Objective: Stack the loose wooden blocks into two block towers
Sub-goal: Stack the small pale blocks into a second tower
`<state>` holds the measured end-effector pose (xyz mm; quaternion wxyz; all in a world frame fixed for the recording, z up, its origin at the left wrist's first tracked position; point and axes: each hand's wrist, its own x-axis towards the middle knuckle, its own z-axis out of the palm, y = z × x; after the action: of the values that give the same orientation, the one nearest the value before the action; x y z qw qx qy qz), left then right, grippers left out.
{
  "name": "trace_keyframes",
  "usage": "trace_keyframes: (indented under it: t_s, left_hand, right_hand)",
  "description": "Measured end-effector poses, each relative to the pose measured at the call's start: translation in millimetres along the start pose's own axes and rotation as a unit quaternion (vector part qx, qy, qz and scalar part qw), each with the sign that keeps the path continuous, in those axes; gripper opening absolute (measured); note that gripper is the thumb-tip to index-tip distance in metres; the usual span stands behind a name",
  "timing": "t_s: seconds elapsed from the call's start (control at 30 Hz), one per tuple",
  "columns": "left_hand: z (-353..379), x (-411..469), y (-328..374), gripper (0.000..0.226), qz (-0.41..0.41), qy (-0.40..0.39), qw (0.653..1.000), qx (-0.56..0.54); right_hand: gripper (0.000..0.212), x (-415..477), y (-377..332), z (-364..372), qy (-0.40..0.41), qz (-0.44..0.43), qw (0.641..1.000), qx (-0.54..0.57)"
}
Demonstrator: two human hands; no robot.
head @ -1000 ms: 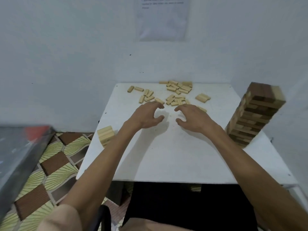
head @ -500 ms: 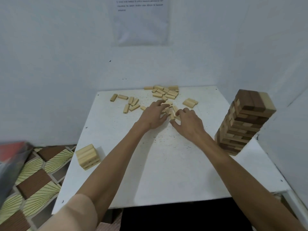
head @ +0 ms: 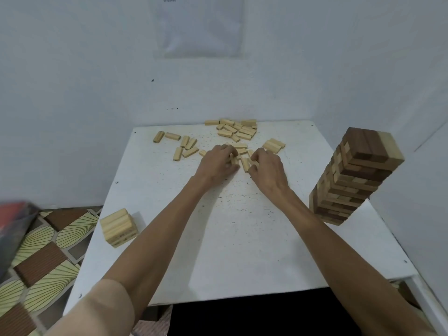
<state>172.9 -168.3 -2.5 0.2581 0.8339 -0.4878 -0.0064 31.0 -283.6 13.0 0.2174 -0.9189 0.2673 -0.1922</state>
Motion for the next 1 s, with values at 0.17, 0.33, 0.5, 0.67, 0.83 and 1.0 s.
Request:
trace_keyframes:
  t_s: [0.17,0.33,0.5,0.67,0.83,1.0]
  left_hand:
    - [-5.3,-10.3,-6.1,0.030,-0.007,0.015,1.000,-0.006]
    - [-10.9,-21.4,-10.7,0.030,0.000,0.029,1.000,0.001]
    - [-16.4,-47.0,-9.0,0.026,-0.016,0.052,0.998,-0.026]
    - [-20.9,-88.8,-0.9,0.026,-0.031,0.048,0.998,-0.038]
    - [-26.6,-140.1,9.6,0.024,-0.034,0.050,0.997,-0.051]
    - [-28.6,-189.6,11.4,0.023,-0.047,0.066,0.995,-0.054]
  right_hand:
    - [0.016,4.6,-5.8,12.5,-0.001,-0.007,1.000,0.019]
    - [0.025,-2.4,-5.4,22.3,0.016,-0.013,1.000,0.008]
    - [0.015,-6.5,-5.1,20.4,0.024,-0.013,0.999,0.023]
    - [0.017,-36.4,-9.8,12.6,0.007,-0.019,0.996,0.089]
    - [0.025,-75.9,-17.6,9.0,-0.027,-0.059,0.991,0.118]
    - [0.027,-103.8,-20.6,12.0,-0.062,-0.108,0.986,0.111]
